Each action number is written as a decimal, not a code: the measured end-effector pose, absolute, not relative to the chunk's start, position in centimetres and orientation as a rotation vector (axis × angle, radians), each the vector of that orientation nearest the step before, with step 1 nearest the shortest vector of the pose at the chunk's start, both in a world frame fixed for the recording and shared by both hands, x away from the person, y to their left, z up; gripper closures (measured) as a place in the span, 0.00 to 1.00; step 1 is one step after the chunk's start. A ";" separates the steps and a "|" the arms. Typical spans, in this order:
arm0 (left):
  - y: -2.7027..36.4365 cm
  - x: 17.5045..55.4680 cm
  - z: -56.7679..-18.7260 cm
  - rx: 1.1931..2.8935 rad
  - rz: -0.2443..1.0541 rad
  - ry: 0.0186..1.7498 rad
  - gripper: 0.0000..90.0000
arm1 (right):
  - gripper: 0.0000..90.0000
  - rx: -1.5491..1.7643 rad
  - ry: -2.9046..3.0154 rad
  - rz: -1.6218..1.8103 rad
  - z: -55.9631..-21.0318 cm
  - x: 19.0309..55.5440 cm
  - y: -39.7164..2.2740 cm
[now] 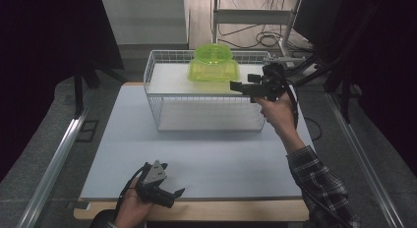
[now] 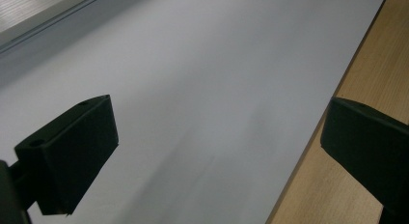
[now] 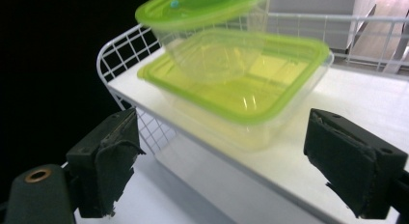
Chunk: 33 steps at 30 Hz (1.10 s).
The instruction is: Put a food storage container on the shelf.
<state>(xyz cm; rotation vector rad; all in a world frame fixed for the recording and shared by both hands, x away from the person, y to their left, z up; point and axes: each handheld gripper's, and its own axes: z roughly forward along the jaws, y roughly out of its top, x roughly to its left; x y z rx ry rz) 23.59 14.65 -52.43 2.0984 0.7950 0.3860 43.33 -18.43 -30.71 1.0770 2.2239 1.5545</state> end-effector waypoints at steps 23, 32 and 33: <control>14.7 23.7 -52.4 2.101 0.373 0.809 0.00 | 0.05 0.920 2.323 1.454 -36.9 38.2 -20.2; 15.0 23.6 -52.0 2.021 0.314 0.796 0.00 | 0.05 0.927 2.271 1.481 -39.6 36.2 -22.2; 15.0 23.5 -51.9 2.016 0.315 0.793 0.00 | 0.05 0.924 2.274 1.468 -39.8 36.0 -22.4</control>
